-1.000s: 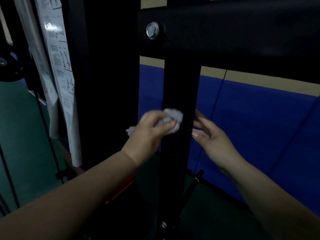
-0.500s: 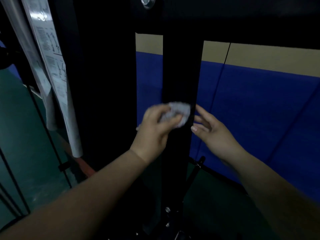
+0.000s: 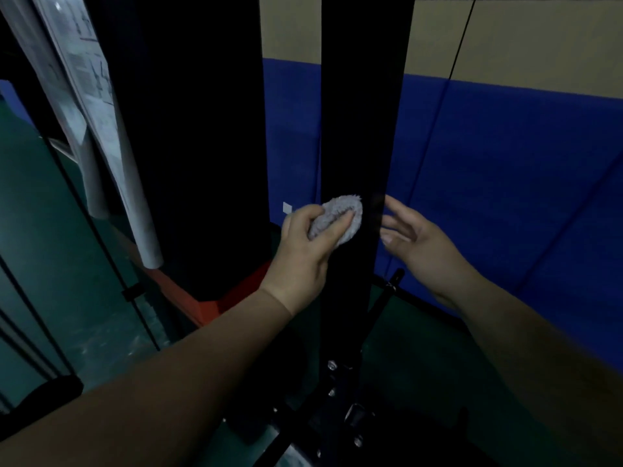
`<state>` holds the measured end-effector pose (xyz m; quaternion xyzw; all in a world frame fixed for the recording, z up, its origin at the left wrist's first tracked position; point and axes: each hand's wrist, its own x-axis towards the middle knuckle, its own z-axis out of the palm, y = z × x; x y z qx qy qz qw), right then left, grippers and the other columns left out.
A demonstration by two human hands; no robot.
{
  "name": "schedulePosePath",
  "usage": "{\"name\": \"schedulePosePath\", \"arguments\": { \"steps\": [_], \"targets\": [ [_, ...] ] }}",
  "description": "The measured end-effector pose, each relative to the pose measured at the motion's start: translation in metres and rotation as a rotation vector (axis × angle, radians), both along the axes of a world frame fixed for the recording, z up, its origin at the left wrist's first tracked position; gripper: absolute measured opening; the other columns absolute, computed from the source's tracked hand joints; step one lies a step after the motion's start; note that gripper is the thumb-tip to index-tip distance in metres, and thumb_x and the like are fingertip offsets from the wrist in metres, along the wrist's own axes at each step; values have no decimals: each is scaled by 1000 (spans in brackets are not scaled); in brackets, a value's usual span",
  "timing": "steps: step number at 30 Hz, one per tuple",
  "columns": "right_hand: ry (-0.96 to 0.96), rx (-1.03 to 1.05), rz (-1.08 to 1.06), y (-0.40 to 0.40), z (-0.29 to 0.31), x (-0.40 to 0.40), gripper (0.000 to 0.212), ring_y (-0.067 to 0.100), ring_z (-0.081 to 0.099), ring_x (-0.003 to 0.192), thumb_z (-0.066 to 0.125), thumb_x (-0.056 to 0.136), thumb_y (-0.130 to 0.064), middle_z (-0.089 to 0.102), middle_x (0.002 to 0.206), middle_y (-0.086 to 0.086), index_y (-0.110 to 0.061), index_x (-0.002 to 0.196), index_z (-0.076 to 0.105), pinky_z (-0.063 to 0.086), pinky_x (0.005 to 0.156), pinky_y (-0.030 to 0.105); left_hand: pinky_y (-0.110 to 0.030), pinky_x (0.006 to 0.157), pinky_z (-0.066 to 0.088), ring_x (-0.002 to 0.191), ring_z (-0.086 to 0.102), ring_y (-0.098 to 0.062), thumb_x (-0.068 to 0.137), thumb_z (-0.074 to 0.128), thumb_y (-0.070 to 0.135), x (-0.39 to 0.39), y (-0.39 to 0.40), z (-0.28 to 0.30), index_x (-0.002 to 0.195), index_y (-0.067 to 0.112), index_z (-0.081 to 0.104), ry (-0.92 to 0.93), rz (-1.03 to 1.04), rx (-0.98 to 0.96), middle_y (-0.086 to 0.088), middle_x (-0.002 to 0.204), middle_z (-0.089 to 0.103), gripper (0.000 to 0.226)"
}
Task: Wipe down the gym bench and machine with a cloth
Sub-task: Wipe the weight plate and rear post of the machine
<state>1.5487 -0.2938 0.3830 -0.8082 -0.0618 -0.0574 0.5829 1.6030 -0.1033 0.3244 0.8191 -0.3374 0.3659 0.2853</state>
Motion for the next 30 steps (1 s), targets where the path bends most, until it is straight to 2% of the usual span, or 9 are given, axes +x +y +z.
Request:
{"name": "schedulePosePath", "arguments": {
  "steps": [2,6,10,15,18,22,24,27,30],
  "targets": [
    [-11,6,-9,0,-4,1,56,1,50,122,46,98,-3,55,132,-10,-30,145,32,38,106,21,-22,98,30,112,41,-24,92,54,10,2,0,-31,135,29,44,-27,-1,104,-9,125,38,47],
    [-13,-1,-15,2,-11,3,60,-4,51,117,49,97,-4,56,122,-21,-32,146,30,41,95,8,-22,75,42,91,51,-12,91,58,47,-9,10,-77,92,47,55,133,-86,266,7,97,51,3],
    [-6,-1,-22,5,-14,0,63,-3,49,117,55,95,-11,53,123,-20,-33,147,26,42,87,3,-33,77,54,102,41,-25,69,72,1,-8,42,-117,139,29,38,51,-247,670,-8,118,44,83],
    [-26,-13,-36,6,-9,0,55,-21,54,93,59,93,-18,56,105,-26,-38,139,35,44,78,1,-35,98,41,110,41,-21,96,43,31,-8,20,-46,135,29,39,101,-96,183,1,119,40,39],
    [-38,-16,-53,5,-8,2,49,-25,54,84,58,94,-15,55,96,-29,-39,132,39,42,74,-1,-32,98,34,110,41,-31,95,41,21,7,6,-36,142,27,28,-106,-41,225,-9,123,35,48],
    [-55,-23,-59,5,-13,4,56,-19,55,92,58,94,-14,59,107,-22,-27,143,37,42,79,1,-32,89,43,91,44,-6,93,44,55,-2,-3,-70,106,29,52,84,35,237,11,97,44,30],
    [-65,-15,-52,6,-16,5,56,-19,55,91,57,94,-13,59,107,-21,-24,145,36,42,77,1,-36,86,48,94,43,-13,96,44,39,-9,7,-99,112,29,52,98,-57,389,7,100,44,20],
    [-77,-12,-44,6,-17,5,54,-26,54,84,55,95,-11,55,100,-27,-23,144,36,41,73,-1,-39,76,52,94,43,-28,79,43,11,0,29,-141,139,25,35,-92,-129,644,-10,114,42,62],
    [-92,-29,-39,4,-18,7,50,-24,55,87,57,94,-10,59,95,-29,-32,136,40,41,75,-1,-42,81,50,94,49,-23,90,50,25,3,20,-113,120,29,49,3,-63,427,-2,107,48,31]
  ]
}}
